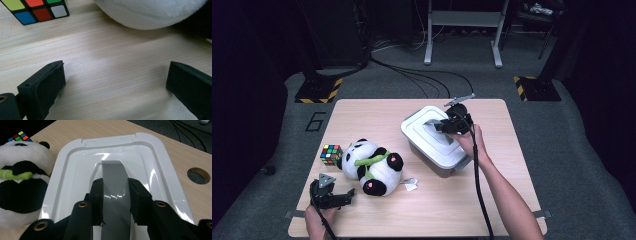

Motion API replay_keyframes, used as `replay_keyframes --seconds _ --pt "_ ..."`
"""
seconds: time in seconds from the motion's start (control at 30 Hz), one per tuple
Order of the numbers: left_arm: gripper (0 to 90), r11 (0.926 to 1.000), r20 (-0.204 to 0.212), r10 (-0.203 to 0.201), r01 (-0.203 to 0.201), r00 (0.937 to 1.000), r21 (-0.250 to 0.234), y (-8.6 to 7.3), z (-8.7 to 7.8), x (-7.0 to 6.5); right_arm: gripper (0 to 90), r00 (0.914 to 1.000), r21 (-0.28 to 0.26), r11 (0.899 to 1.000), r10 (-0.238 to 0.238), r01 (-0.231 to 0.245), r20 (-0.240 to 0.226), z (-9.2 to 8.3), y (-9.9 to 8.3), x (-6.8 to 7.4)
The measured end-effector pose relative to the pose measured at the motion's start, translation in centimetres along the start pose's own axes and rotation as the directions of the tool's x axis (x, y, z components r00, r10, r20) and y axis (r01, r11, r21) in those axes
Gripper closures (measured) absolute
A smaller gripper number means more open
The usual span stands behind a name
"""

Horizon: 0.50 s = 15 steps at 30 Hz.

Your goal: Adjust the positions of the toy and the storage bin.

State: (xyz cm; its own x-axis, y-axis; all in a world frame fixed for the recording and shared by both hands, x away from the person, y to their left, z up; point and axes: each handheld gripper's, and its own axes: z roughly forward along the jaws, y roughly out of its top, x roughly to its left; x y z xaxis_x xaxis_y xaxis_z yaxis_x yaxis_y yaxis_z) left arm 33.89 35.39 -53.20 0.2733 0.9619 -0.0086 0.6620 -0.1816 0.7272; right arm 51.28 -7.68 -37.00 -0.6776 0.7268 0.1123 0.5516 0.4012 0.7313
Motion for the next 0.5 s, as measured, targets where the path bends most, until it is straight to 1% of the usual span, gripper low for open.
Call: replay_keyframes --seconds 0.03,0.07,0.13,0.2,0.27,0.3,0.33,0.37,0.4,0.47,0.5 --pt "1.8 1.0000 0.000 0.000 0.000 1.0000 -0.002 0.0 0.0 0.0 66.8 1.0000 0.001 1.000 0.003 -0.003 -0.003 0.1 0.0 0.2" --pt "1.8 1.0000 0.000 0.000 0.000 1.0000 -0.002 0.0 0.0 0.0 66.8 1.0000 0.002 1.000 -0.005 0.005 -0.006 0.1 0.1 0.4" --pt "1.8 1.0000 0.000 0.000 0.000 1.0000 0.001 0.0 0.0 0.0 66.8 0.9999 0.005 1.000 0.004 -0.004 -0.011 0.3 0.2 0.9" --pt "1.8 1.0000 0.000 0.000 0.000 1.0000 0.001 0.0 0.0 0.0 66.8 0.9999 0.002 1.000 -0.001 0.001 -0.014 0.5 0.2 1.2" --pt "1.8 1.0000 0.000 0.000 0.000 1.0000 -0.002 0.0 0.0 0.0 66.7 0.9997 0.000 1.000 0.016 -0.016 -0.020 0.7 0.3 1.6" --pt "1.8 1.0000 0.001 -0.001 0.001 1.0000 -0.002 0.0 0.0 0.0 66.7 0.9996 -0.001 1.000 0.016 -0.016 -0.022 0.8 0.3 1.8" --pt "1.8 1.0000 0.003 0.001 -0.001 1.0000 0.008 0.0 -0.1 0.0 66.8 0.9998 -0.002 1.000 0.009 -0.009 -0.020 0.9 0.4 1.9" --pt "1.8 1.0000 0.000 -0.001 0.001 1.0000 -0.003 0.0 0.0 0.0 66.8 0.9998 -0.004 1.000 0.007 -0.007 -0.018 1.1 0.4 2.1" --pt "1.8 1.0000 0.002 0.001 -0.001 1.0000 0.007 0.0 0.0 0.0 66.8 0.9999 -0.004 1.000 0.007 -0.007 -0.013 1.1 0.5 2.3" --pt "1.9 1.0000 0.002 0.001 -0.001 1.0000 0.007 0.0 0.0 0.0 66.8 1.0000 -0.004 1.000 -0.007 0.007 -0.004 1.2 0.6 2.4" --pt "1.9 1.0000 0.000 -0.001 0.001 1.0000 -0.002 0.0 0.0 0.0 66.8 1.0000 -0.005 1.000 0.000 0.000 0.001 1.3 0.5 2.6"
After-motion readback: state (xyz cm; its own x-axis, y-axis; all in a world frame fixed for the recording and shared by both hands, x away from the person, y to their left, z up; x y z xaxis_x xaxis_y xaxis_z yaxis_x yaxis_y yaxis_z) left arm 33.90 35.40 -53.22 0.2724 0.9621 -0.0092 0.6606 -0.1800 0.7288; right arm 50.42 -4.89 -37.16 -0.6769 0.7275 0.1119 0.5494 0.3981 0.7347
